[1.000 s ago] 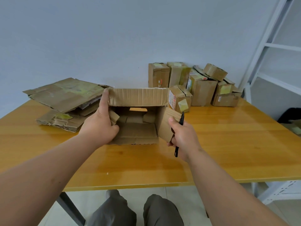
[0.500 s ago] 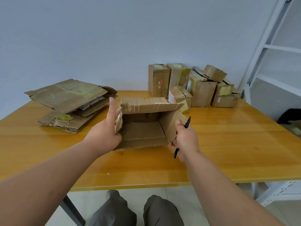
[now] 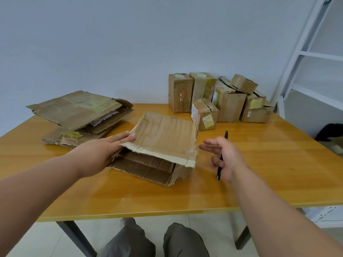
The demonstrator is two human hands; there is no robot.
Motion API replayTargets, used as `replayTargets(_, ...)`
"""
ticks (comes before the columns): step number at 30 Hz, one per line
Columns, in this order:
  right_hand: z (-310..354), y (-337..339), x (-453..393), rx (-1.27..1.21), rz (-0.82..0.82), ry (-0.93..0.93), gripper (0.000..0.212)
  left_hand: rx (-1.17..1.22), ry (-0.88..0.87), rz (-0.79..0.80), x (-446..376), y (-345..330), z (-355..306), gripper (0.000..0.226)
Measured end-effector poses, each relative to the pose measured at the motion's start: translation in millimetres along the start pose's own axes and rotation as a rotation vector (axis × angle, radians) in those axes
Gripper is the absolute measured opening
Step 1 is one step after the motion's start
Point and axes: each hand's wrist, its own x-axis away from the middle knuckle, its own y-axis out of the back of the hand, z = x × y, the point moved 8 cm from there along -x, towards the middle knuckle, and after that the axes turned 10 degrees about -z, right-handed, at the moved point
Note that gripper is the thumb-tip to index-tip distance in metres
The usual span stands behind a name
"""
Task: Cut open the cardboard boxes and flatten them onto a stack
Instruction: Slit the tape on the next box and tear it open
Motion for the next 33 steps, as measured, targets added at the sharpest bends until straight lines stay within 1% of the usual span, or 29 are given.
replayTargets(1, 2.7, 1.6, -3.5, 0.024, -0.066, 0.014, 0.029, -0.032, -0.044, -0.036, -1.4, 2.4, -1.6, 0.103)
replayTargets(2, 4.2, 0.1, -4.9, 0.043, -0.09, 0.021, 0.03, -0.062, -0.085, -0.079, -2.8, 5.6, -3.0, 0.107)
replayTargets(3, 4.4, -3.3, -5.3, 0.056, -0.084, 0.022, 0.031, -0.081, -0.125, -0.124, -4.0, 9.8, -5.6, 0.111)
replayTargets(5, 6.0, -12.3, -0.7, 0.013, -0.021, 0.023, 0.025, -0.07, -0.18, -0.206, -6.2, 18.8, -9.3, 0.115)
replayTargets(7, 8.9, -18.7, 3.4, -0.094, 0.052, 0.025, 0.022, -0.063, -0.169, -0.267, -11.1, 25.9, -7.4, 0.111)
replayTargets(8, 10.3, -19.5, 3.8, -0.101, 0.069, 0.042, 0.022, -0.042, -0.13, -0.3, -14.5, 29.7, -3.4, 0.106)
replayTargets(9, 10.5, -17.8, 2.2, -0.054, 0.061, 0.072, 0.023, 0.016, -0.035, -0.292, -18.7, 32.4, 3.6, 0.099)
replayTargets(10, 10.0, -15.3, 1.3, 0.015, 0.04, 0.099, 0.026, 0.148, 0.119, -0.237, -22.7, 30.0, 14.2, 0.092)
replayTargets(11, 8.5, -12.5, 0.8, 0.073, 0.011, 0.116, 0.03, 0.373, 0.273, -0.184, -25.0, 23.6, 23.7, 0.086)
replayTargets(12, 6.5, -10.1, 0.8, 0.103, -0.015, 0.124, 0.032, 0.672, 0.422, -0.159, -25.1, 17.8, 30.0, 0.082)
replayTargets(13, 5.2, -8.3, 2.7, 0.109, -0.041, 0.128, 0.032, 0.939, 0.554, -0.173, -23.3, 15.7, 34.2, 0.077)
replayTargets(14, 5.1, -7.2, 4.8, 0.106, -0.067, 0.14, 0.03, 1.124, 0.652, -0.206, -21.0, 16.0, 36.1, 0.068)
replayTargets(15, 6.4, -7.0, 7.5, 0.106, -0.09, 0.16, 0.025, 1.199, 0.708, -0.231, -19.9, 17.6, 36.0, 0.056)
replayTargets(16, 9.0, -8.3, 10.1, 0.121, -0.106, 0.194, 0.021, 1.184, 0.729, -0.225, -20.1, 18.3, 33.5, 0.042)
replayTargets(17, 12.6, -11.4, 12.7, 0.153, -0.107, 0.24, 0.019, 1.145, 0.725, -0.177, -20.7, 18.0, 25.4, 0.034)
replayTargets(18, 16.2, -16.2, 15.3, 0.193, -0.092, 0.285, 0.019, 1.103, 0.702, -0.109, -22.4, 16.2, 15.9, 0.037)
replayTargets(20, 21.5, -27.2, 22.0, 0.245, -0.026, 0.343, 0.021, 1.057, 0.665, -0.01, -27.2, 14.1, -1.9, 0.053)
replayTargets(22, 22.2, -34.5, 27.5, 0.238, 0.056, 0.348, 0.02, 1.044, 0.69, -0.013, -31.9, 12.9, -5.6, 0.056)
replayTargets(24, 20.2, -36.3, 31.8, 0.234, 0.117, 0.324, 0.016, 1.023, 0.742, -0.059, -33.1, 11.4, 2.8, 0.045)
replayTargets(26, 19.1, -36.9, 34.5, 0.267, 0.165, 0.313, 0.013, 0.974, 0.774, -0.076, -32.2, 9.5, 12.9, 0.042)
replayTargets(29, 17.9, -44.4, 40.6, 0.341, 0.273, 0.284, 0.018, 0.928, 0.747, -0.105, -35.5, 15.8, 15.8, 0.052)
replayTargets(31, 13.6, -52.7, 43.5, 0.35, 0.365, 0.235, 0.02, 0.779, 0.683, -0.119, -44.5, 25.0, 14.5, 0.062)
replayTargets(33, 9.0, -60.0, 44.0, 0.318, 0.438, 0.208, 0.021, 0.498, 0.598, -0.092, -51.2, 34.8, 9.2, 0.072)
